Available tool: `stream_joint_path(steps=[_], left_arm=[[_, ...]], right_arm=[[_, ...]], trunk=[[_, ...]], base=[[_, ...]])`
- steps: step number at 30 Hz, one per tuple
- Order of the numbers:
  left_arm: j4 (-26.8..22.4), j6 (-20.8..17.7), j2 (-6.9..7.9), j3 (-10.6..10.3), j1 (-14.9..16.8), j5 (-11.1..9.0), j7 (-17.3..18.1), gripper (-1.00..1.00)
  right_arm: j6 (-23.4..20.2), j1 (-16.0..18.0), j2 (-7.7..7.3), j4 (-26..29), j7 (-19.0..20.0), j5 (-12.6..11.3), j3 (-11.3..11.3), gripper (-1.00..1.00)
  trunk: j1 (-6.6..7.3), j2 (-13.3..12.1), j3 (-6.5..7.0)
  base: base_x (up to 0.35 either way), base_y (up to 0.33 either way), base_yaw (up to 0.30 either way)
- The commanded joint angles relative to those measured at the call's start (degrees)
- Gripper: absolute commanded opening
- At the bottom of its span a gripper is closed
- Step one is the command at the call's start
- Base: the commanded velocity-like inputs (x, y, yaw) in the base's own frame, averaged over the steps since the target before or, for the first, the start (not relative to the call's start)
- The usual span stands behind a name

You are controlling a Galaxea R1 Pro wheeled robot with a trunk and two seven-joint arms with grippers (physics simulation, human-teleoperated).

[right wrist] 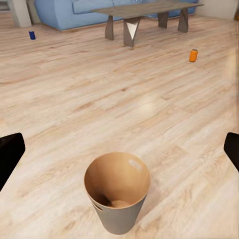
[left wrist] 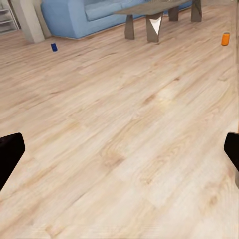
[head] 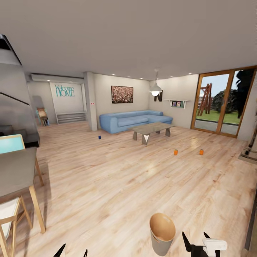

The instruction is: Put the three can of soda from the living room inside the tash can in the kitchen.

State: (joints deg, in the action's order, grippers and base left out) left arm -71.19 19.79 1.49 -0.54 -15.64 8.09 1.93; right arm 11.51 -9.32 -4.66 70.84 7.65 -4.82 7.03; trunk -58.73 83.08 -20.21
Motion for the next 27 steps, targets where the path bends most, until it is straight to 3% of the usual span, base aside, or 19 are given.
stream_joint_path(steps=[1,10,27], left_arm=[[0.0,0.0,0.0,0.0,0.0,0.0,0.0,1.0],[0.0,-0.1,-0.02,0.0,0.0,0.1,0.0,1.0],[0.2,-4.3,-0.32,0.3,0.1,0.1,0.8,1.0]], right_arm=[[0.0,0.0,0.0,0.0,0.0,0.0,0.0,1.0],[0.0,0.0,0.0,0.0,0.0,0.0,0.0,1.0],[-0.3,0.1,0.0,-0.6,0.0,0.1,0.0,1.0]], trunk=[[0.0,0.0,0.05],[0.0,0.0,0.38],[0.0,0.0,0.44]], base=[[0.249,0.222,-0.201],[0.207,0.16,-0.164],[0.021,0.013,-0.015]])
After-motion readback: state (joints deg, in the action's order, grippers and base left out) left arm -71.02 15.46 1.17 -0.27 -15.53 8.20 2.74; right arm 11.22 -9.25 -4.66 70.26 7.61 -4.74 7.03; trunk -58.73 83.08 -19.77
